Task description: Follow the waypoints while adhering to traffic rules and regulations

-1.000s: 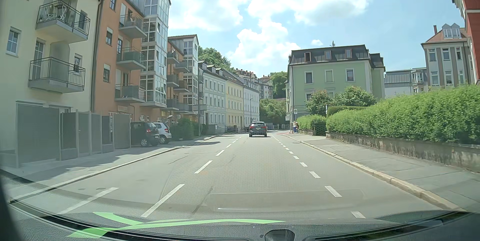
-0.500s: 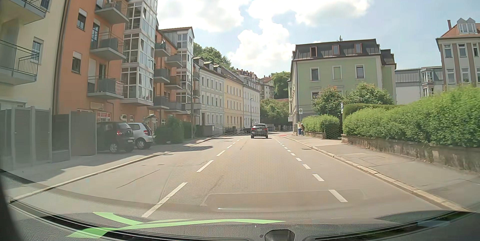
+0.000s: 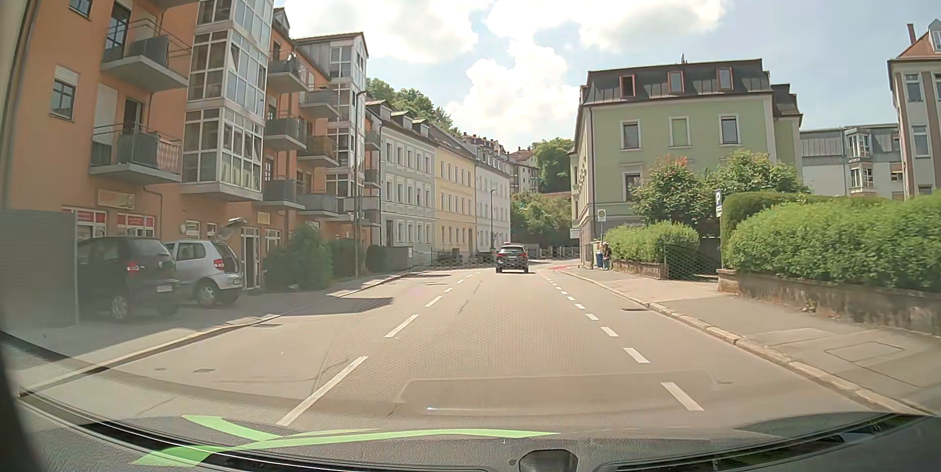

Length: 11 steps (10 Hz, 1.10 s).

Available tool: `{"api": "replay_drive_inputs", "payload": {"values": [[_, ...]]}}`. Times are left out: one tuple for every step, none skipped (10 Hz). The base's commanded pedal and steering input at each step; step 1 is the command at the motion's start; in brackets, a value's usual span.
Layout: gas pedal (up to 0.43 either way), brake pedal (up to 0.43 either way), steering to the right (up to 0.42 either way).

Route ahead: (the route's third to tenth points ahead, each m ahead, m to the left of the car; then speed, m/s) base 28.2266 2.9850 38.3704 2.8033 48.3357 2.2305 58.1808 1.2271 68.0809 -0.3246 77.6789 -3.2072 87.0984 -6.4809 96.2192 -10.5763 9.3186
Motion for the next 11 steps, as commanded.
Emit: {"api": "replay_drive_inputs", "payload": {"values": [[0.26,0.0,-0.007],[0.26,0.0,-0.007],[0.26,0.0,-0.007],[0.26,0.0,-0.006],[0.26,0.0,-0.005],[0.26,0.0,-0.004],[0.26,0.0,-0.004],[0.26,0.0,-0.003],[0.26,0.0,-0.001],[0.26,0.0,0.0],[0.26,0.0,0.0]]}}
